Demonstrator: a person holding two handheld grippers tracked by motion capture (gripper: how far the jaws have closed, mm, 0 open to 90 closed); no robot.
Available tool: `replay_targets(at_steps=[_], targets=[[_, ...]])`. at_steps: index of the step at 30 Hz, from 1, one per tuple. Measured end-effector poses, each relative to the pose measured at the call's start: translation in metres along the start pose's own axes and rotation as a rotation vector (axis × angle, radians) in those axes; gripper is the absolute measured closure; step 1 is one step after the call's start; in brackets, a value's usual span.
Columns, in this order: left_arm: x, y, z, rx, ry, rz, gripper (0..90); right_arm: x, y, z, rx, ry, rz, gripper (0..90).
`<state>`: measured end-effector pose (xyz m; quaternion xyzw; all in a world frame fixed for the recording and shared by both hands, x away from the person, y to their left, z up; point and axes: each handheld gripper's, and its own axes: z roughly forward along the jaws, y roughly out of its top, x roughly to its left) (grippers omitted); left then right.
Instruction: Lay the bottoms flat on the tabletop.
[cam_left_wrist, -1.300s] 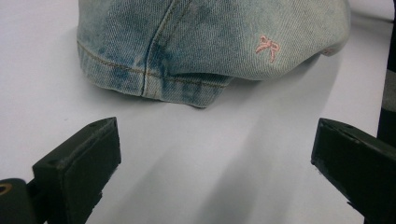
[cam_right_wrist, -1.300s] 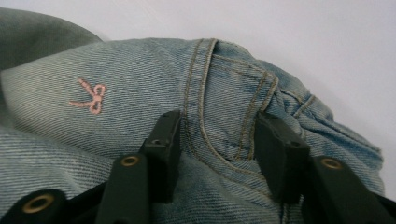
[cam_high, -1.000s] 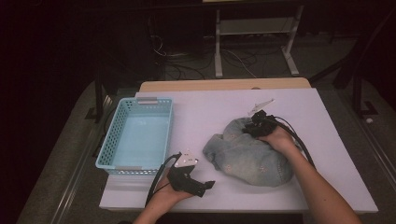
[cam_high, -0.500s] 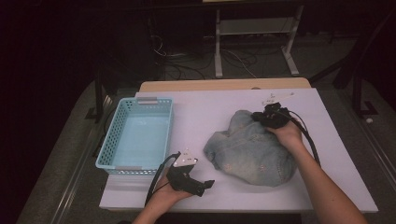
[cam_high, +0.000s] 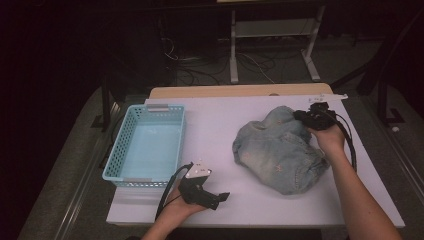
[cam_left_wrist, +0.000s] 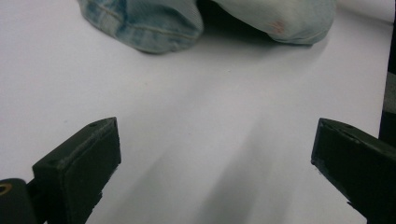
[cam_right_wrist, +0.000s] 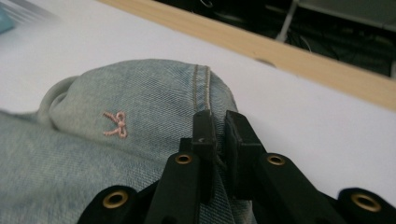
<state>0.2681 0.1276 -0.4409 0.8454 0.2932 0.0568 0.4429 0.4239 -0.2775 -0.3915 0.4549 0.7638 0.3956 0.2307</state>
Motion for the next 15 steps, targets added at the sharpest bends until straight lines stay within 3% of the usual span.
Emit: replay_targets(at_steps=[6,10,12,15], targets=[[0.0,0.001,0.001,0.002,-0.003,0.003,1.4,-0.012,-0.015,0.009,0.044,0.035,0.055,78.6],[0.0,0.001,0.001,0.003,-0.004,0.005,1.4,-0.009,-0.013,0.008,0.039,0.049,0.052,59.1],[0.0,0.001,0.001,0.003,-0.004,0.006,1.4,-0.008,-0.01,0.005,0.026,0.071,0.077,49.0],[0.0,0.0,0.0,0.002,-0.005,0.007,1.4,-0.004,-0.005,-0.001,0.021,0.092,0.079,42.6]])
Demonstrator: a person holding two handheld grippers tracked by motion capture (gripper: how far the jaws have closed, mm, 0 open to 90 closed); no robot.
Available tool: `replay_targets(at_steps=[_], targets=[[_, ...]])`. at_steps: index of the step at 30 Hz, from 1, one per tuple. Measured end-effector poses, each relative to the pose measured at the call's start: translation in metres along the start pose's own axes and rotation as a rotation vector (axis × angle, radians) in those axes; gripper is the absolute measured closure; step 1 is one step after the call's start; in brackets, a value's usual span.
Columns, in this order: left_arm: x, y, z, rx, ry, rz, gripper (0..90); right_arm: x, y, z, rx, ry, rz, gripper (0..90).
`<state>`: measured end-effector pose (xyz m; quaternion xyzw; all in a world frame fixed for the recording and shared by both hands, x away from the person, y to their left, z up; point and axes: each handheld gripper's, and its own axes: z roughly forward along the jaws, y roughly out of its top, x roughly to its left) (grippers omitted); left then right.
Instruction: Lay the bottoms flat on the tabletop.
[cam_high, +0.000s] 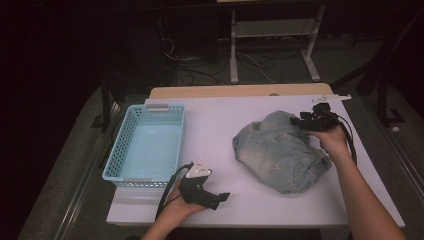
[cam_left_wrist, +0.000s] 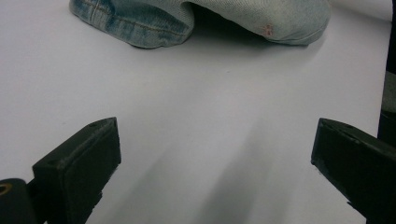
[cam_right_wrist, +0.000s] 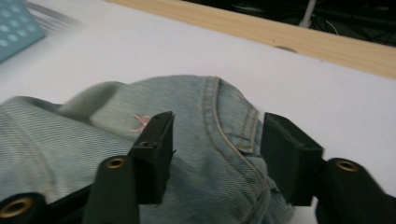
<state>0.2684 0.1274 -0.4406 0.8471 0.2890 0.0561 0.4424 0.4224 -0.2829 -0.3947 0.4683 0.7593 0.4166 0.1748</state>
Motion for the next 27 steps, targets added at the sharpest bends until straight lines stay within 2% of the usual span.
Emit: replay_targets(at_steps=[6,10,13,21,27], targets=[[-0.002,0.0,0.0,0.003,-0.002,0.009,1.4,0.011,0.005,-0.013,-0.035,0.075,0.004,36.7],[-0.002,0.0,0.0,0.003,0.0,0.006,1.4,0.023,0.004,-0.018,-0.001,0.124,-0.025,34.9],[-0.001,0.0,0.0,0.002,0.002,0.007,1.4,0.032,0.001,-0.024,0.002,0.151,-0.036,34.8],[-0.002,0.0,0.0,0.006,0.001,0.011,1.4,0.049,-0.011,-0.037,0.023,0.188,-0.066,33.4],[-0.001,-0.001,-0.001,0.001,0.001,0.003,1.4,0.063,-0.024,-0.046,0.038,0.214,-0.112,35.1]])
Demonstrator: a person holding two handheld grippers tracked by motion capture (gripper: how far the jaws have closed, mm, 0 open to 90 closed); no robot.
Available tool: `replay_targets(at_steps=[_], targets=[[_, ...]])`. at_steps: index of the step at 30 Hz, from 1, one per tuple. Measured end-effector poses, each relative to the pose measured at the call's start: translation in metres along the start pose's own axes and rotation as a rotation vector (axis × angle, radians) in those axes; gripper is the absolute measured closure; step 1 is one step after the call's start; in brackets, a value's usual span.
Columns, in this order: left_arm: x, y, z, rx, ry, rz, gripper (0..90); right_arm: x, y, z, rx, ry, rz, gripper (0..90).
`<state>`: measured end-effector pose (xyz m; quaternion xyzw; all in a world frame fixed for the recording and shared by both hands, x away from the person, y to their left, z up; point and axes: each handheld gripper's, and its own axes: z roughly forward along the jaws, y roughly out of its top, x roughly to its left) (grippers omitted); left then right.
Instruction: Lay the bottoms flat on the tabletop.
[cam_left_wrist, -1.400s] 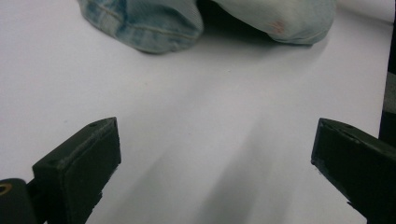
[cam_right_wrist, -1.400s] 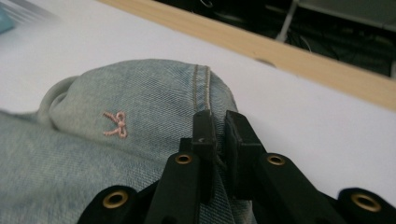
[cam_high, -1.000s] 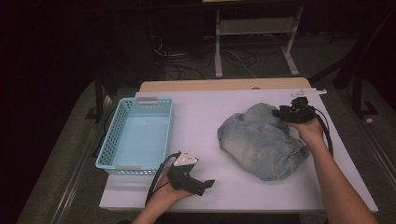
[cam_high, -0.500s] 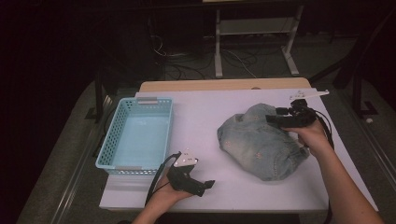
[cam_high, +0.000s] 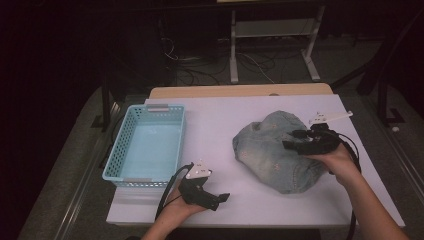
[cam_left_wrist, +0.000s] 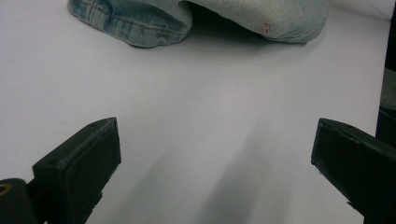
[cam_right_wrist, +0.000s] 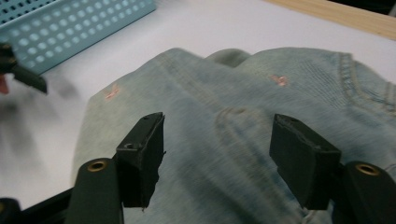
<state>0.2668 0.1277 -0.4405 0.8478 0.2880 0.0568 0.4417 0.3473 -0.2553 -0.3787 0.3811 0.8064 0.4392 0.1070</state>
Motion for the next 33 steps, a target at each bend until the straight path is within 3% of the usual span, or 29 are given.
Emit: replay_targets(at_steps=[13,16,26,33], targets=[[0.0,-0.001,-0.002,-0.002,0.004,0.0,1.4,0.041,-0.018,-0.001,0.017,0.107,-0.086,37.3],[-0.001,0.0,-0.002,-0.005,0.002,0.0,1.4,0.047,-0.018,0.002,0.015,0.118,-0.104,37.7],[0.002,0.001,-0.001,-0.008,-0.001,-0.006,1.4,0.086,-0.016,0.026,0.06,0.215,-0.195,39.4],[0.001,0.002,0.002,-0.003,-0.006,-0.001,1.4,0.096,-0.018,0.039,0.086,0.213,-0.217,39.9]])
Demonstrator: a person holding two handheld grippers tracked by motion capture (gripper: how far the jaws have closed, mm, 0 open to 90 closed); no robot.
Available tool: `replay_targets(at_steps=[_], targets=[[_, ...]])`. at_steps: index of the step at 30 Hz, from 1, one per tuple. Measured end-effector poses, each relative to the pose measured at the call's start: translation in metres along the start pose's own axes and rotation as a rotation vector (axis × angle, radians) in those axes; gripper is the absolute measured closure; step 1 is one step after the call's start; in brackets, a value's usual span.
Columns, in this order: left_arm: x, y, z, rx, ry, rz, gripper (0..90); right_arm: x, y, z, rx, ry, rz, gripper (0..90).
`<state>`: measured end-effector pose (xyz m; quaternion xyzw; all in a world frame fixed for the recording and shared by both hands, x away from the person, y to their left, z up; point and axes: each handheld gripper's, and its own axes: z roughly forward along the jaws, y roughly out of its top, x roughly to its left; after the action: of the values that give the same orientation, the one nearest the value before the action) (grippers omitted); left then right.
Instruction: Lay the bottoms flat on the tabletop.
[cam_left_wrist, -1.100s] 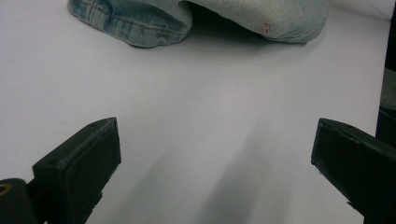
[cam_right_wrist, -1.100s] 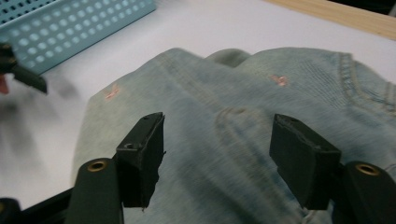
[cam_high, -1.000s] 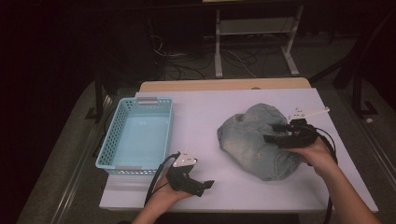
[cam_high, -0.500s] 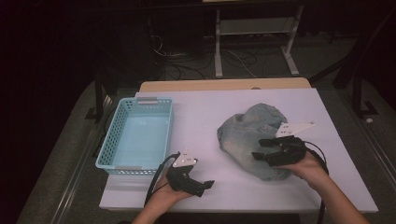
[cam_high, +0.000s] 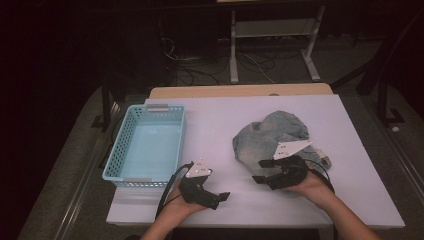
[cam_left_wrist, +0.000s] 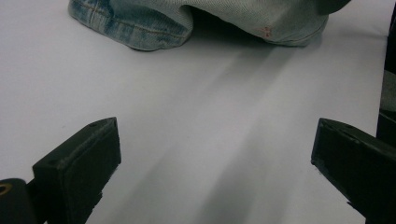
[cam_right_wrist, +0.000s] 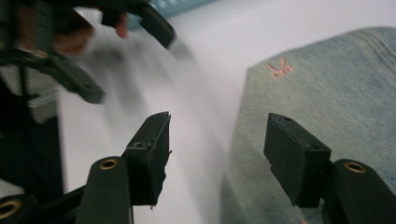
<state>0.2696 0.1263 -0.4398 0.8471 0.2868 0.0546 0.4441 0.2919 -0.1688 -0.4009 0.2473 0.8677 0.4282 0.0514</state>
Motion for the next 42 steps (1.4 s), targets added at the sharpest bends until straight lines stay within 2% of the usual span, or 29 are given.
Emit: replay_targets(at_steps=[2,6,9,14,18,22,27,34,42], targets=[[0.0,0.0,0.0,0.002,0.0,0.003,1.4,-0.003,-0.001,0.006,0.029,-0.04,-0.01,39.8],[0.0,0.0,0.001,0.004,-0.004,0.005,1.4,-0.013,-0.007,0.021,0.087,-0.087,-0.001,39.5],[0.0,0.0,0.001,0.004,-0.006,0.006,1.4,-0.019,-0.014,0.032,0.144,-0.131,-0.015,39.5],[-0.002,0.0,0.002,0.007,-0.005,0.01,1.4,-0.023,-0.019,0.043,0.2,-0.164,-0.021,40.8],[-0.001,0.001,0.002,0.007,-0.006,0.009,1.4,-0.026,-0.02,0.041,0.189,-0.172,-0.006,49.6],[-0.002,0.001,0.002,0.008,-0.008,0.01,1.4,-0.028,-0.02,0.039,0.184,-0.19,-0.001,66.1],[-0.002,0.0,0.002,0.004,-0.009,0.008,1.4,-0.032,-0.019,0.034,0.168,-0.165,0.021,79.7],[-0.001,0.001,0.002,0.005,-0.01,0.007,1.4,-0.032,-0.015,0.02,0.091,-0.13,0.056,81.9],[-0.002,0.001,0.001,0.003,-0.011,0.011,1.4,-0.032,-0.012,0.004,0.03,-0.133,0.08,82.6]])
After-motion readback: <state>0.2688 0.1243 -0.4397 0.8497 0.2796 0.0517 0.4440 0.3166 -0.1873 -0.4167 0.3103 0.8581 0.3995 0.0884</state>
